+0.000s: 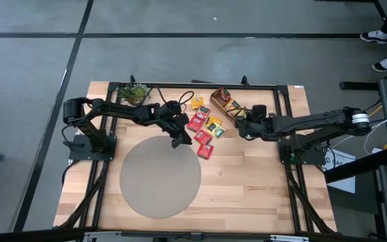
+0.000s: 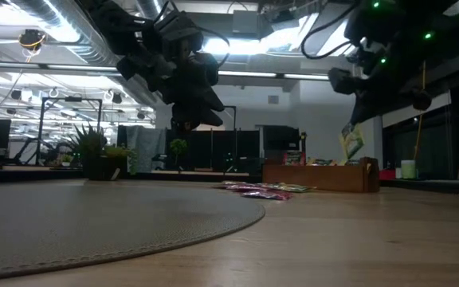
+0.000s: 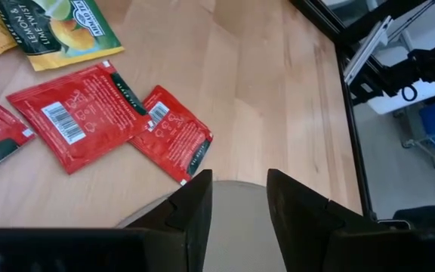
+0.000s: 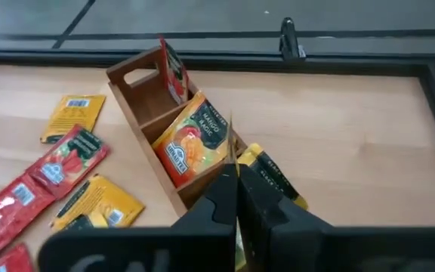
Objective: Pick & Place Tea
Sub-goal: Put the yellow tea bag into the bottom section of the wooden organizer
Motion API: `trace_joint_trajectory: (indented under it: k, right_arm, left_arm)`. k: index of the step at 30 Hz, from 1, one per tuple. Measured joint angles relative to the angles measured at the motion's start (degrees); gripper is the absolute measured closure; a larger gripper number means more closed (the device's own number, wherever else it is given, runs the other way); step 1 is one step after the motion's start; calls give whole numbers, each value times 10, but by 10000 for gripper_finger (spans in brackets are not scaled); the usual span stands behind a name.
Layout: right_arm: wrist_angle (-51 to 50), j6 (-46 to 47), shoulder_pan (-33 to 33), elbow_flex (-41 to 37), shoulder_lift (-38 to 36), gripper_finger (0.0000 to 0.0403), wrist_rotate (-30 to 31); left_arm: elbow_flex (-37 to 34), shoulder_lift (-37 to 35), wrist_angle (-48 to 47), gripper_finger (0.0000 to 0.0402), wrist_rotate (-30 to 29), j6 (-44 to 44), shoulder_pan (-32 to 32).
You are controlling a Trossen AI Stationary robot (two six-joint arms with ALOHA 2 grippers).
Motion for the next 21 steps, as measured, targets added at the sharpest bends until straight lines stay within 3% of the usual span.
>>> trace_joint_trajectory:
  k: [11, 21]
  right_arm:
    - [72, -52, -51, 0, 78, 399, 0]
    - [80, 6, -63, 0, 131, 391, -16]
  left_arm:
    - [0, 0, 0, 277, 5, 10, 0]
    - [0, 0, 0, 277, 6, 9, 7]
